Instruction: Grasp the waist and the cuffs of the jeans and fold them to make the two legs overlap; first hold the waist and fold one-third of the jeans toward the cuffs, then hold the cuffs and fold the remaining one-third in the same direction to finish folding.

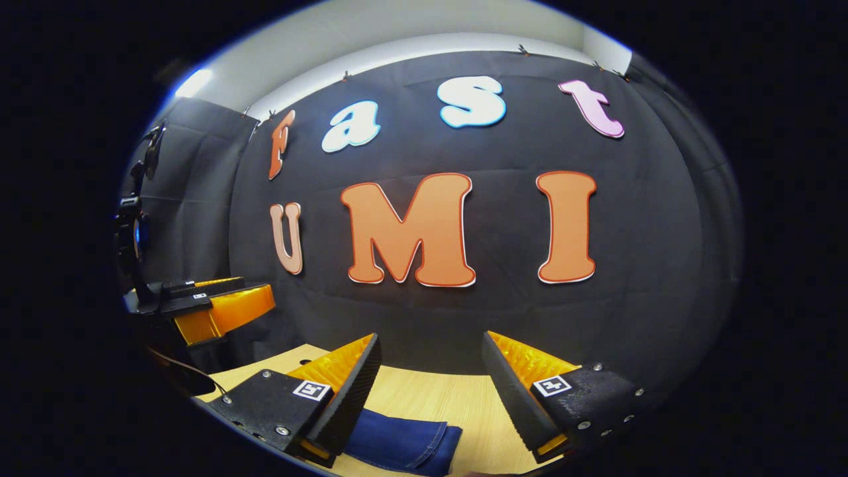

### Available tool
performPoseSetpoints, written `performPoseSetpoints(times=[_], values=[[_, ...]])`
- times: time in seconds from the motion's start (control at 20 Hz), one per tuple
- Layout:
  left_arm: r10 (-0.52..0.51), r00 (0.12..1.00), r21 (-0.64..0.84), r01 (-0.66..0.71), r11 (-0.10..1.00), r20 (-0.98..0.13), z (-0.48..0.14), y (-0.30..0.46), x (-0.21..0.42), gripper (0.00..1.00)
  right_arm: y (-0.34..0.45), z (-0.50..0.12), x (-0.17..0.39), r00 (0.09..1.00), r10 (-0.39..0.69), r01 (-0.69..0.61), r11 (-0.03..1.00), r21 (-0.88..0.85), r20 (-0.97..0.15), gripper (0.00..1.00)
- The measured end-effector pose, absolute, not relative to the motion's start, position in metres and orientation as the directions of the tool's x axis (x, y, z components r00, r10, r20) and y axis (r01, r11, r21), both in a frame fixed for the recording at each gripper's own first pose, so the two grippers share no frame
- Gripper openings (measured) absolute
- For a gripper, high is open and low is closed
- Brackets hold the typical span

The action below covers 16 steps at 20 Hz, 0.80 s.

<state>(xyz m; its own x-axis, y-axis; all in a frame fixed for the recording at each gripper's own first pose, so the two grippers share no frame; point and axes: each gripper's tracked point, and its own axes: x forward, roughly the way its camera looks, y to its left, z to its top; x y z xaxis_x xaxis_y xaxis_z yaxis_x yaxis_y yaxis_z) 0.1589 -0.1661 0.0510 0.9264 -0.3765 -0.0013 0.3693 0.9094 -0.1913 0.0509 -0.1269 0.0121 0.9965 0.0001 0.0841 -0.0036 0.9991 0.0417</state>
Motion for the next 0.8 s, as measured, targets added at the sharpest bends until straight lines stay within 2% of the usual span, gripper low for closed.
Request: performPoseSetpoints(times=[0.1,0.15,0.4,0.65,0.7,0.8], values=[[-0.372,0.928,-0.193,0.369,0.909,0.021,0.050,-0.163,0.155,0.95,-0.117,0.013,0.048,0.995,0.016,-0.017,1.000,0.012,0.102,1.00],[-0.355,0.935,-0.179,0.354,0.918,0.027,0.046,-0.159,0.155,0.96,-0.113,0.013,0.049,0.994,0.023,-0.023,1.000,0.002,0.107,0.96],[-0.324,0.943,-0.076,0.329,0.941,0.070,0.044,-0.149,0.145,0.94,-0.094,-0.002,0.049,0.996,0.048,-0.049,0.999,0.013,0.080,0.95],[-0.323,0.943,-0.043,0.326,0.944,0.076,0.041,-0.149,0.145,0.96,-0.084,0.000,0.047,0.994,0.060,-0.064,0.997,0.035,0.093,0.95],[-0.318,0.945,-0.046,0.322,0.946,0.077,0.041,-0.149,0.146,0.97,-0.080,0.003,0.048,0.992,0.067,-0.071,0.997,0.038,0.103,0.87],[-0.307,0.950,-0.071,0.311,0.948,0.062,0.035,-0.145,0.148,0.97,-0.078,0.006,0.053,0.992,0.059,-0.065,0.997,0.049,0.114,0.87]])
